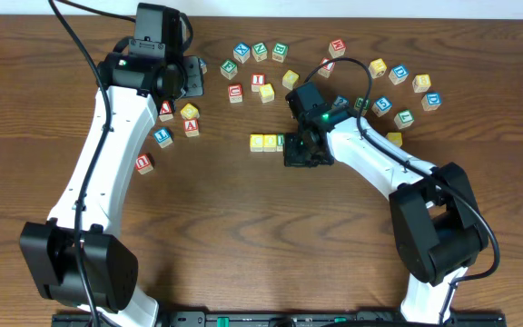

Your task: Spell out CORL

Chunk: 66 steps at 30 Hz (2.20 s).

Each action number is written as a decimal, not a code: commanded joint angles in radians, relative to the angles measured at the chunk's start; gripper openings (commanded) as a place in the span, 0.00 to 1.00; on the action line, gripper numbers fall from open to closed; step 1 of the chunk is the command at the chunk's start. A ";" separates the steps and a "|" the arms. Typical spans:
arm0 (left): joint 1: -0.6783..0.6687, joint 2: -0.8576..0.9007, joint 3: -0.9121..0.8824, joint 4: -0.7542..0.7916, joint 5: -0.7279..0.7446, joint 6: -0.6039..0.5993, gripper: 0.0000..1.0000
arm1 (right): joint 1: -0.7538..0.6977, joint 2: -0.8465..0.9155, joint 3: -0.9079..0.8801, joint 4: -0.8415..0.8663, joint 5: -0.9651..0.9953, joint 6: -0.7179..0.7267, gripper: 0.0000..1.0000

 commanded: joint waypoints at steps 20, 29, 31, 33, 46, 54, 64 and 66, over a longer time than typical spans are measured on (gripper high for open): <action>0.002 0.006 0.005 -0.001 -0.013 -0.010 0.07 | -0.002 0.006 -0.026 0.069 0.045 0.016 0.01; 0.002 0.006 0.005 -0.001 -0.012 -0.014 0.08 | -0.002 0.006 -0.026 0.078 0.058 0.016 0.01; 0.002 0.006 0.005 -0.001 -0.012 -0.014 0.08 | -0.002 0.006 -0.026 0.081 0.061 0.016 0.01; 0.002 0.006 0.005 -0.001 -0.012 -0.014 0.08 | -0.002 0.006 -0.026 0.081 0.063 0.017 0.01; 0.002 0.001 0.005 -0.001 -0.013 -0.013 0.07 | -0.002 -0.008 -0.016 0.069 0.035 -0.014 0.01; 0.005 -0.085 0.005 0.000 -0.013 -0.013 0.07 | -0.015 -0.218 0.039 -0.006 0.018 -0.082 0.01; 0.005 -0.199 0.005 -0.016 -0.013 -0.013 0.29 | -0.124 -0.572 0.040 -0.083 0.105 -0.084 0.29; 0.005 -0.200 0.005 -0.038 -0.013 -0.013 0.42 | -0.153 -0.638 0.040 -0.117 0.124 -0.101 0.46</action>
